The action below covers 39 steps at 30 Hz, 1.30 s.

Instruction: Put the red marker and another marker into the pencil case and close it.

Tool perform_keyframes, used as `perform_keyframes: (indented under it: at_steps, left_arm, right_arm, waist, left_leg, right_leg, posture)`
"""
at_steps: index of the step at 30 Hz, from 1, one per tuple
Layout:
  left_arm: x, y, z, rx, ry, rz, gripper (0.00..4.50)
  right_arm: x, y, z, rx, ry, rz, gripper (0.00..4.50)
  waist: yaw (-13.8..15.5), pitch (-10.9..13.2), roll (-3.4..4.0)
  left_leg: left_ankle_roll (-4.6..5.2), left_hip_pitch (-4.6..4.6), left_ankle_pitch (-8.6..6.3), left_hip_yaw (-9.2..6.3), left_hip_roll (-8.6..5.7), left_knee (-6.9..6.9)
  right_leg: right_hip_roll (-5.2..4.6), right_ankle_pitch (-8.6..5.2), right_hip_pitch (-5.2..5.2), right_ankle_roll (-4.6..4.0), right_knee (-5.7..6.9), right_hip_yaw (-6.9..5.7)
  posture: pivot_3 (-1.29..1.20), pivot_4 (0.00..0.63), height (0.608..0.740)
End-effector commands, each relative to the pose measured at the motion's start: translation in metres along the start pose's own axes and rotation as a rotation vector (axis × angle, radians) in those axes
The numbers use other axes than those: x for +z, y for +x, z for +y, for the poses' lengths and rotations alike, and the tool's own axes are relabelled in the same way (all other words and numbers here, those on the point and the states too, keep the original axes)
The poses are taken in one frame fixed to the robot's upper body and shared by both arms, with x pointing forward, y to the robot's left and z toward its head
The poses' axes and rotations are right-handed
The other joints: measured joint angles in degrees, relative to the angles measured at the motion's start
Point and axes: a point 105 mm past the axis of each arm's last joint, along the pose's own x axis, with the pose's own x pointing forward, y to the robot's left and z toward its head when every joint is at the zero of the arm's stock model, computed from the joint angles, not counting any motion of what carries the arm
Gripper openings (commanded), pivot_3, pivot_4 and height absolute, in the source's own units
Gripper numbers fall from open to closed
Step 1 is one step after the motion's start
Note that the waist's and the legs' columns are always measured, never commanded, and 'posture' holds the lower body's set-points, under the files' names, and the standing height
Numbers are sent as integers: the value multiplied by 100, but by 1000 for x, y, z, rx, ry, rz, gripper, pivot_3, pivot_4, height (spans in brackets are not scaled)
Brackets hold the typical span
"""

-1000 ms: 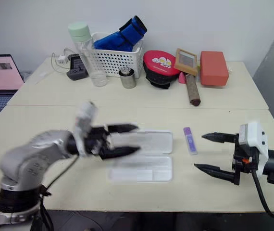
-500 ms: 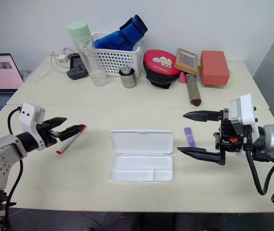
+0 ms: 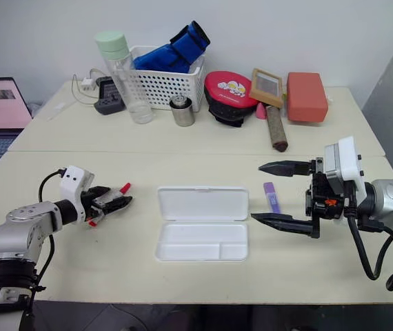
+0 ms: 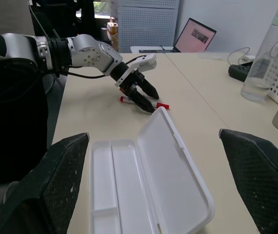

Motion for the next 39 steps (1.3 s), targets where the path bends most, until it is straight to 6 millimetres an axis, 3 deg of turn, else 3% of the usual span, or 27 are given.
perform_keyframes:
  at_steps: [1, 10, 21, 32, 35, 38, 39]
  left_arm:
    - [-7, -2, 1, -1, -6, 33, 4428]
    - [-27, -15, -8, -54, -1, 138, 2676]
    - [-31, -17, -12, -50, -13, 152, 514]
    - [-26, -17, -8, -29, 9, 134, 419]
    - [42, -31, -28, -158, -13, -115, 419]
    - [124, -71, -73, -396, 123, -416, 418]
    - [140, -83, -85, -455, 145, -477, 418]
  right_arm:
    - [11, -2, 4, -6, -50, -14, 4500]
    - [12, -2, 2, -10, -50, -17, 4500]
    - [12, -3, 1, -8, -49, -15, 4500]
    - [11, -4, 0, -8, -45, -13, 4500]
    - [12, -6, -1, -15, -49, -8, 4500]
    - [16, -9, -2, -18, -51, -13, 4500]
    - [16, -10, -2, -18, -51, -14, 4500]
  waist:
    - [-2, 0, 0]
    - [-44, -4, 1]
    - [-48, -6, 5]
    - [-48, -6, 5]
    - [-48, -3, 0]
    - [-39, 6, -24]
    - [-19, 8, -30]
  left_leg:
    - [0, 2, 0, 1, 0, 0]
    - [4, 15, -2, 32, 0, -1]
    - [5, 20, -3, 46, 2, -3]
    - [5, 20, -3, 46, 2, -3]
    - [5, 19, -3, 46, 3, -3]
    - [4, -17, -2, 41, 7, 2]
    - [2, -31, -1, 34, 7, 6]
  right_leg:
    - [0, 0, 0, 0, 1, 2]
    - [0, 4, 1, 6, 0, 31]
    - [-1, 6, 1, 10, 0, 40]
    - [-1, 6, 0, 11, 0, 40]
    - [-2, 7, 0, 11, -1, 40]
    - [-1, 12, -31, 11, -1, 36]
    - [0, 16, -39, 10, -2, 29]
  posture:
    - [0, 150, 740]
    - [0, 150, 740]
    - [0, 150, 740]
    - [0, 150, 740]
    - [0, 150, 740]
    - [0, 150, 740]
    - [0, 150, 740]
